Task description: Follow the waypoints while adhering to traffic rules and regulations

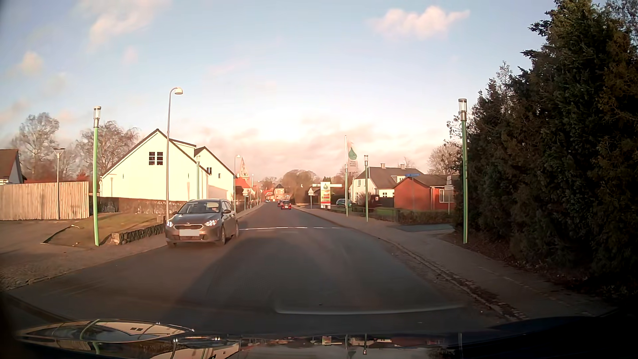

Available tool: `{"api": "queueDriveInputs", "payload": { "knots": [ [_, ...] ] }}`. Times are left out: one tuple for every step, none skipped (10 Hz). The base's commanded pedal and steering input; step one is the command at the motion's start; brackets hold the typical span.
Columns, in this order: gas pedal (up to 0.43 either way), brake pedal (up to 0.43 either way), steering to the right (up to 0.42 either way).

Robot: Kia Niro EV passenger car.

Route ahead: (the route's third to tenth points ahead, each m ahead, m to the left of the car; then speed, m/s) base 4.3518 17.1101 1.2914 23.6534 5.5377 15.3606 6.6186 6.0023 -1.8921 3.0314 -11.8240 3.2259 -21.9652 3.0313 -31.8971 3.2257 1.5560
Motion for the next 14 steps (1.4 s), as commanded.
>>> {"api": "queueDriveInputs", "payload": {
  "knots": [
    [0.000, 0.000, -0.098],
    [0.000, 0.000, -0.123],
    [0.039, 0.000, -0.158],
    [0.079, 0.000, -0.191],
    [0.098, 0.000, -0.225],
    [0.130, 0.000, -0.271],
    [0.138, 0.000, -0.330],
    [0.169, 0.000, -0.389],
    [0.189, 0.000, -0.431],
    [0.197, 0.000, -0.471],
    [0.197, 0.000, -0.511],
    [0.209, 0.000, -0.560],
    [0.209, 0.000, -0.616],
    [0.209, 0.000, -0.663]
  ]
}}
